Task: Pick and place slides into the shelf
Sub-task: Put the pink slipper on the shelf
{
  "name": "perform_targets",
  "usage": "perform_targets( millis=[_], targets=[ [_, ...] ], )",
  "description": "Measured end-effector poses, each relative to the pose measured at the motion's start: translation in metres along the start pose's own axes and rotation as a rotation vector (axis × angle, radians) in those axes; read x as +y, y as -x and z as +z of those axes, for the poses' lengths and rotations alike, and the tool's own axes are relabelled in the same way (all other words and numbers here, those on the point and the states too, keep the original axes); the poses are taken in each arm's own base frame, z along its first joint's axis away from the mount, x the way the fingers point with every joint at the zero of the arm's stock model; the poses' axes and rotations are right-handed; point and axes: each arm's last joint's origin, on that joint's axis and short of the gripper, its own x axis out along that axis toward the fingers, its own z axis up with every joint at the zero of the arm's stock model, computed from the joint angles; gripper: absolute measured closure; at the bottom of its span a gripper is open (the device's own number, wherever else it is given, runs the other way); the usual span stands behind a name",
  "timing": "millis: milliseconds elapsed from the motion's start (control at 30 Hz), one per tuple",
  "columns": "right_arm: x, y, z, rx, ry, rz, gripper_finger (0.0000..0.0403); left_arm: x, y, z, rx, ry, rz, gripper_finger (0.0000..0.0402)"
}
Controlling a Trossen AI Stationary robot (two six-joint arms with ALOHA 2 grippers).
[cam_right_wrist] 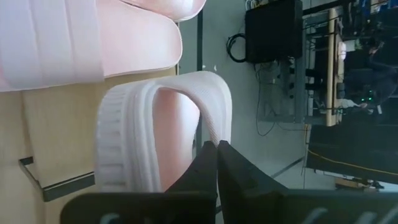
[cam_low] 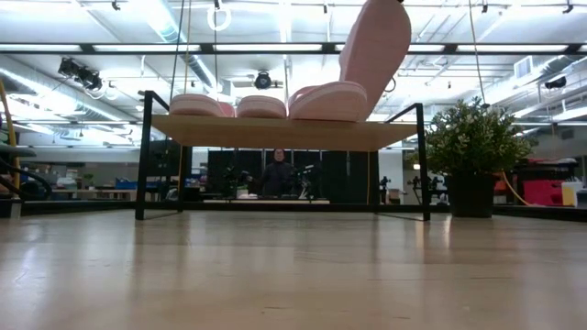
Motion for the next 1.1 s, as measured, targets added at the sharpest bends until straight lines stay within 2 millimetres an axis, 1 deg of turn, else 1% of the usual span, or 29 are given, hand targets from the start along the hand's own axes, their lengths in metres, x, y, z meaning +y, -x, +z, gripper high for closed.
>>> perform_targets(
  millis=[167,400,567,733,1100],
  targets=[
    [-0.001,-0.007,-0.001,0.009,-0.011,0.023,0.0403,0.000,0.000,0.000,0.000,0.000,0.000,0.0282],
    [0.012,-0.020,-0.003,0.050,0.025,0.053,0.0403,0.000,0.000,0.000,0.000,0.001,0.000,0.0284],
    [0.020,-0.026,-0.003,0.066,0.014,0.060,0.0403,0.000,0.000,0.000,0.000,0.001,0.000,0.0286],
    [0.023,-0.029,-0.002,0.055,-0.028,0.090,0.0403,0.000,0.000,0.000,0.000,0.001,0.000,0.0282],
    [0.026,-0.029,-0.002,0.036,-0.046,0.190,0.0403,0.000,0.000,0.000,0.000,0.001,0.000,0.0287]
  ],
)
